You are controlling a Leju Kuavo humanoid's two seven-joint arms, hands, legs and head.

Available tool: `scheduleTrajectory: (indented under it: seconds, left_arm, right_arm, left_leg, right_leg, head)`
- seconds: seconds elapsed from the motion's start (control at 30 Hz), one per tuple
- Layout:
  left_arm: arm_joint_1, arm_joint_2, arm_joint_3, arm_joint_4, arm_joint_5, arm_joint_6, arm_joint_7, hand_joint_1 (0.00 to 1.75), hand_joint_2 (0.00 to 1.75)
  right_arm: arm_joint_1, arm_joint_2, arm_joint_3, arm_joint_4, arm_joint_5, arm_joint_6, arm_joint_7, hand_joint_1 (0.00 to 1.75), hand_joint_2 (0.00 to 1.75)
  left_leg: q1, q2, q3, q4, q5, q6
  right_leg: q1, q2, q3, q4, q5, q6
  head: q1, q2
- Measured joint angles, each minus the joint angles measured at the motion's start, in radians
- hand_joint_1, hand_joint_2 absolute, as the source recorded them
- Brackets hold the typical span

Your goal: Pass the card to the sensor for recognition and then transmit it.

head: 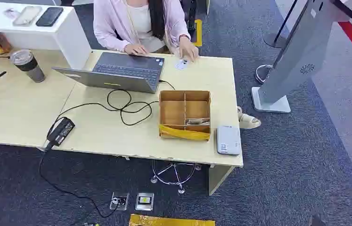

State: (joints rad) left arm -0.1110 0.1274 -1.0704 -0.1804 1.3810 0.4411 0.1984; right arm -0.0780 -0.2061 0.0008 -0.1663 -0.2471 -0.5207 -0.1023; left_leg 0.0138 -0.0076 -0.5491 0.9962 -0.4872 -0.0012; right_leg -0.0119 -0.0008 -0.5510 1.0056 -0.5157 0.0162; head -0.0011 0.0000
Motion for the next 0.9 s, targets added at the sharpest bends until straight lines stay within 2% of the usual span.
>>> scheduleTrajectory:
  seconds: [0.1,0.17,0.3,0.33,0.43,0.53,0.6,0.7,0.77,0.9]
  left_arm:
    - [0.000,0.006,0.000,0.000,-0.011,-0.018,0.000,0.00,0.00]
    - [0.000,0.011,0.000,0.000,-0.012,-0.027,0.000,0.00,0.00]
    - [-0.001,0.018,0.000,0.000,-0.021,-0.035,0.000,0.00,0.00]
    - [0.000,0.018,0.000,0.000,-0.024,-0.040,-0.001,0.00,0.00]
    - [-0.001,0.020,0.000,0.000,-0.034,-0.053,-0.013,0.00,0.00]
    - [-0.002,0.026,-0.002,0.000,-0.064,-0.082,-0.029,0.00,0.00]
    - [-0.002,0.033,-0.004,0.000,-0.083,-0.099,-0.043,0.00,0.00]
    - [-0.004,0.046,-0.006,0.000,-0.104,-0.117,-0.054,0.00,0.00]
    - [-0.004,0.054,-0.010,0.000,-0.114,-0.129,-0.062,0.00,0.00]
    - [-0.006,0.060,-0.011,0.000,-0.121,-0.131,-0.067,0.00,0.00]
  right_arm:
    - [-0.033,-0.058,0.000,-0.005,-0.006,0.011,-0.039,0.00,0.00]
    - [-0.066,-0.096,0.000,-0.017,-0.007,0.044,-0.070,0.00,0.00]
    - [-0.141,-0.170,0.000,-0.049,-0.006,0.126,-0.091,0.00,0.00]
    - [-0.156,-0.179,0.001,-0.058,-0.004,0.140,-0.100,0.00,1.75]
    - [-0.210,-0.207,0.010,-0.102,0.014,0.183,-0.127,0.00,1.75]
    - [-0.253,-0.228,0.038,-0.169,0.036,0.191,-0.121,0.00,1.75]
    - [-0.271,-0.242,0.070,-0.236,0.051,0.182,-0.095,0.00,1.75]
    - [-0.299,-0.262,0.130,-0.357,0.067,0.154,-0.019,0.00,1.75]
    - [-0.325,-0.268,0.185,-0.451,0.079,0.152,-0.007,0.00,1.75]
    - [-0.393,-0.262,0.276,-0.552,0.101,0.145,0.000,0.00,1.75]
  left_leg:
    - [0.000,0.000,0.000,0.000,0.000,0.000]
    - [0.000,0.000,0.000,0.000,0.000,0.000]
    - [0.000,0.001,0.000,0.000,0.001,0.001]
    - [0.000,0.001,0.000,0.000,0.001,0.001]
    - [0.000,0.001,0.000,0.000,0.001,0.001]
    - [0.000,0.000,0.000,0.000,0.001,0.002]
    - [0.000,0.000,0.000,0.000,0.001,0.002]
    - [0.000,-0.001,0.000,0.000,0.002,0.001]
    - [0.000,0.000,0.000,0.000,0.002,0.001]
    - [0.000,-0.001,0.000,0.000,0.002,0.001]
  right_leg:
    - [0.000,0.000,0.000,0.000,0.001,0.001]
    - [0.000,0.000,0.000,0.000,0.001,0.001]
    - [0.000,0.000,0.000,0.000,0.002,0.002]
    - [0.000,0.000,0.001,0.000,0.002,0.002]
    - [0.000,0.000,0.001,0.000,0.002,0.001]
    - [0.000,-0.001,0.001,0.000,0.002,0.001]
    - [0.000,-0.001,0.001,0.001,0.002,0.001]
    - [0.000,-0.002,0.001,0.001,0.002,0.001]
    - [0.000,-0.001,0.000,0.002,0.002,0.001]
    - [0.000,-0.002,0.001,0.003,0.002,0.001]
  head:
    - [0.000,0.000]
    - [0.000,0.000]
    - [0.000,0.000]
    - [0.000,0.000]
    - [0.000,0.000]
    - [0.000,0.000]
    - [0.000,0.000]
    - [0.000,0.000]
    - [0.000,0.000]
    - [0.000,0.000]
